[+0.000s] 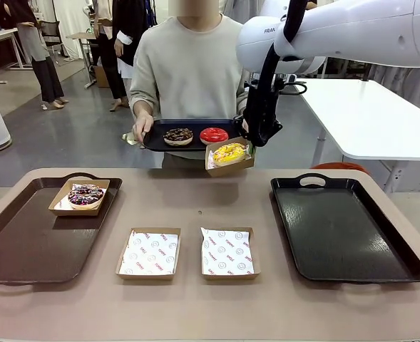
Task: Individually package the donuts and arrange them on the tray.
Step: Place the picked Paper togo box on the Handle tray while simultaneously picking up another Paper togo box from the table with the other hand.
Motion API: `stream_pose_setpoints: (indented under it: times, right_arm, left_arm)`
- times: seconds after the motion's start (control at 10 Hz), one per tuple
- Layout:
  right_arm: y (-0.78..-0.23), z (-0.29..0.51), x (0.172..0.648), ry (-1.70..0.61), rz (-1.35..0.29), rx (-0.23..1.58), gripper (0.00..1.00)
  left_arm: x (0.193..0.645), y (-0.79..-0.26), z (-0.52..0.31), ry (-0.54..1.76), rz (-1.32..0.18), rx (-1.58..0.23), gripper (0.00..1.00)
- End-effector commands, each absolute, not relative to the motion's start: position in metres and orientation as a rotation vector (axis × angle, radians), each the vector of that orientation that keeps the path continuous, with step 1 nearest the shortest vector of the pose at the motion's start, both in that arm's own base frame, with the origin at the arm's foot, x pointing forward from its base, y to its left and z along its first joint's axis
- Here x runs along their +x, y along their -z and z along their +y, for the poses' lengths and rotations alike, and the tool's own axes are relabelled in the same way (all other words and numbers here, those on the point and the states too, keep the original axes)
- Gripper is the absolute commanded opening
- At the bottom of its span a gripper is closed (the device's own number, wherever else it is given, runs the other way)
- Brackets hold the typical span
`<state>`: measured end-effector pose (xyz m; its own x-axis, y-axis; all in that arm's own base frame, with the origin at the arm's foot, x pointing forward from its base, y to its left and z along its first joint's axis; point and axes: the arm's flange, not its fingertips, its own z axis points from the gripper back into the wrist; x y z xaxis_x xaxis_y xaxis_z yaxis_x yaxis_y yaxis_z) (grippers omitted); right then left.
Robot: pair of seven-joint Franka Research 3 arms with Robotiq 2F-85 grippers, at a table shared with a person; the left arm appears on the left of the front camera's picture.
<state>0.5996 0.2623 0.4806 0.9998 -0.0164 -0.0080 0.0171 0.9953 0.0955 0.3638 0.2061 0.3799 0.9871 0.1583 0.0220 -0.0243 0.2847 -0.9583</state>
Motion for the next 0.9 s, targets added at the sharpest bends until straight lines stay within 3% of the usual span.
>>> stream_pose_setpoints:
  times: [0.0,0.5,0.8]
  right_arm:
    - [-0.481,0.26,0.598,0.018,0.009,0.095,0.0]
    - [-0.481,0.262,0.6,0.017,0.007,0.096,0.01]
    - [-0.506,0.213,0.567,-0.014,0.004,0.13,0.01]
  left_arm:
    - [0.36,-0.382,0.207,-0.117,-0.12,-1.275,1.0]
    - [0.364,-0.38,0.206,-0.123,-0.121,-1.277,1.0]
    - [0.374,-0.422,0.172,-0.083,-0.093,-1.082,1.0]
